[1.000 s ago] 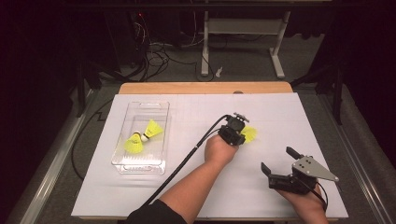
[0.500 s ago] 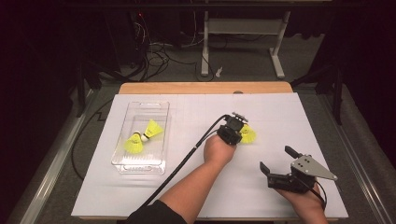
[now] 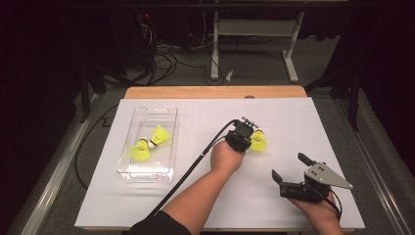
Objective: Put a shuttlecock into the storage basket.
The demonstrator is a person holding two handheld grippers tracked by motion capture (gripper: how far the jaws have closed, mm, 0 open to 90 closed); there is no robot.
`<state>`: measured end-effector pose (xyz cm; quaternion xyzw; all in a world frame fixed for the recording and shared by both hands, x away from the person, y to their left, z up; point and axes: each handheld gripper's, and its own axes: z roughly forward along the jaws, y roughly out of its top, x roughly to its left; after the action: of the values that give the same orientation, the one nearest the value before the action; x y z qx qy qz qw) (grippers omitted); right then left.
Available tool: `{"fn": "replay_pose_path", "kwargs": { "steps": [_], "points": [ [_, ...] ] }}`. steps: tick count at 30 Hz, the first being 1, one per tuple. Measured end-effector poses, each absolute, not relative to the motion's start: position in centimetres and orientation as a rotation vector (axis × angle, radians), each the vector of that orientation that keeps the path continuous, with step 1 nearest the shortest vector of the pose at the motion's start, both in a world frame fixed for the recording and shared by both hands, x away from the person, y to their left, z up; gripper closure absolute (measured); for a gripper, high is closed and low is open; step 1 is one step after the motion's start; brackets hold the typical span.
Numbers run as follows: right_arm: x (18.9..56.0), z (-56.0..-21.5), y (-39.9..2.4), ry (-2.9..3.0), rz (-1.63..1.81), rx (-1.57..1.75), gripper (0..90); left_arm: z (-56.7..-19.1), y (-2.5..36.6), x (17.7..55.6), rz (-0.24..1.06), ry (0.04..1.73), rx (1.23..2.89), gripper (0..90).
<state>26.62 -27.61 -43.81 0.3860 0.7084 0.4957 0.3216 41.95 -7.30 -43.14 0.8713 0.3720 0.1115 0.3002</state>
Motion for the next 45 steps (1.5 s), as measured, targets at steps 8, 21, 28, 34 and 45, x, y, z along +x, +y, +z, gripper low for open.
{"fn": "replay_pose_path", "kwargs": {
  "steps": [8, 21, 28, 34, 45],
  "points": [
    [26.6, -43.8, -27.5, 1.862, 1.297, 1.012, 0.0, -42.6, -6.5, 41.4, 0.275, 0.954, 2.307, 90.0],
    [26.4, -43.8, -27.4, 1.866, 1.291, 1.010, 0.0, -41.7, -4.5, 39.8, 0.222, 0.915, 2.299, 90.0],
    [26.3, -43.8, -27.4, 1.866, 1.287, 1.008, 0.0, -41.4, -2.9, 38.8, 0.214, 0.900, 2.293, 90.0],
    [26.3, -43.8, -27.3, 1.869, 1.281, 1.007, 0.0, -41.1, -1.2, 37.9, 0.196, 0.885, 2.305, 90.0],
    [26.4, -43.8, -27.1, 1.876, 1.279, 0.999, 0.0, -41.1, 2.4, 36.1, 0.169, 0.894, 2.305, 90.0]
  ]
}}
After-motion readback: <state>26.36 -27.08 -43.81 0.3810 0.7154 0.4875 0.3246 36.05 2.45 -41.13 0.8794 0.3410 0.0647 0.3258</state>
